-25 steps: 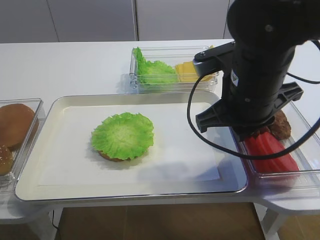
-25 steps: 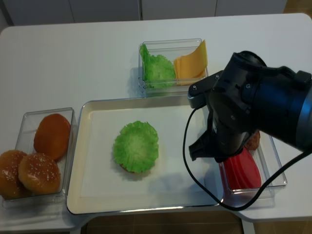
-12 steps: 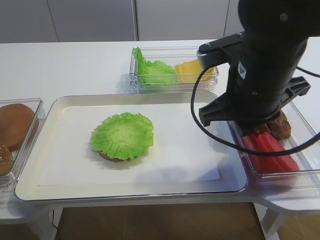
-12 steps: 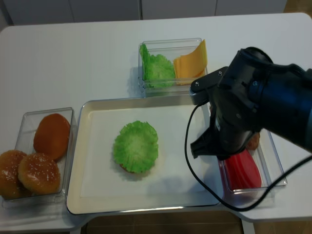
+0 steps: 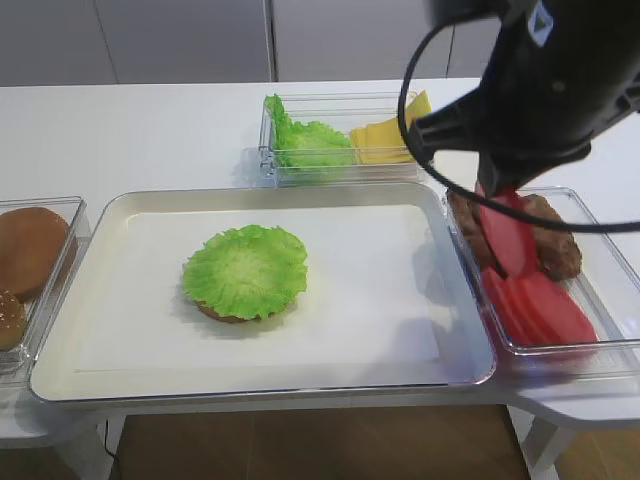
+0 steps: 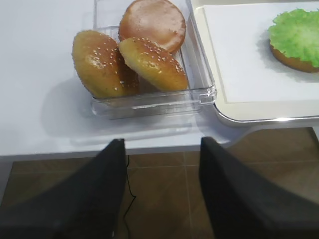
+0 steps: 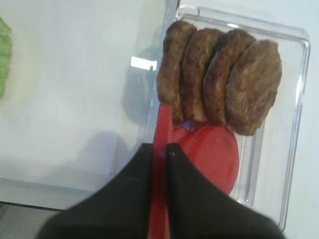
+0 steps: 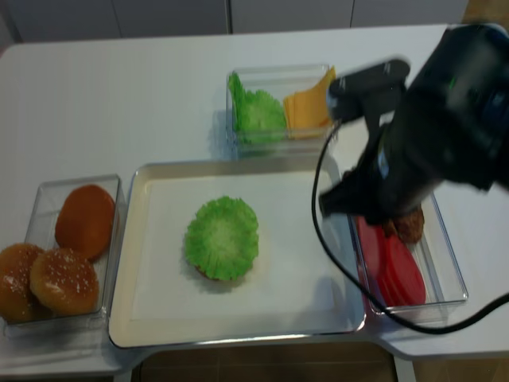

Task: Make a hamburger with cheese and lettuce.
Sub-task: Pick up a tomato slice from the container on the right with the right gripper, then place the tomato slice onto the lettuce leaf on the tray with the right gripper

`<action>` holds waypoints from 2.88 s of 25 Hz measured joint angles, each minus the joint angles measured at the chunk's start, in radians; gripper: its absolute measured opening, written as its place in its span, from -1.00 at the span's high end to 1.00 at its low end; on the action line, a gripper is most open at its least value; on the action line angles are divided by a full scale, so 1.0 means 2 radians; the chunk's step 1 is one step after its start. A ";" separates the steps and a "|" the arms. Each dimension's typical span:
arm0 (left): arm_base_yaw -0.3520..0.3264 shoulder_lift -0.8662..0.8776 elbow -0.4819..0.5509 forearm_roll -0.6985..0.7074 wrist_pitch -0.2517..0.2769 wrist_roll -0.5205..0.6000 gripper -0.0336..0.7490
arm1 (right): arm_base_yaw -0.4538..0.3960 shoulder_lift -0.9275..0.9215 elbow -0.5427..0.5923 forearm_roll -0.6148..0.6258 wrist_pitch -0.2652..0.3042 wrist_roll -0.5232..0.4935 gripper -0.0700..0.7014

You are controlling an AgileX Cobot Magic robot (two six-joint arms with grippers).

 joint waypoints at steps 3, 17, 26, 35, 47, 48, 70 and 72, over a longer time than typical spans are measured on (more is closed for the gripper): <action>0.000 0.000 0.000 0.000 0.000 0.000 0.00 | 0.000 0.000 -0.040 0.000 0.009 -0.013 0.70; 0.000 0.000 0.000 0.000 0.000 0.000 0.00 | 0.086 0.082 -0.156 -0.034 0.020 -0.035 0.70; 0.000 0.000 0.000 0.000 0.000 0.000 0.00 | 0.127 0.194 -0.228 -0.047 0.011 -0.060 0.70; 0.000 0.000 0.000 0.000 0.000 0.000 0.00 | 0.129 0.249 -0.252 -0.047 -0.003 -0.085 0.70; 0.000 0.000 0.000 0.000 0.000 0.000 0.00 | 0.129 0.273 -0.254 -0.047 -0.030 -0.092 0.70; 0.000 0.000 0.000 0.000 0.000 0.000 0.00 | 0.129 0.274 -0.254 -0.046 -0.032 -0.093 0.70; 0.000 0.000 0.000 0.000 0.000 0.000 0.00 | 0.129 0.284 -0.255 -0.052 -0.042 -0.113 0.70; 0.000 0.000 0.000 0.000 0.000 0.000 0.00 | 0.129 0.284 -0.255 -0.052 -0.042 -0.113 0.70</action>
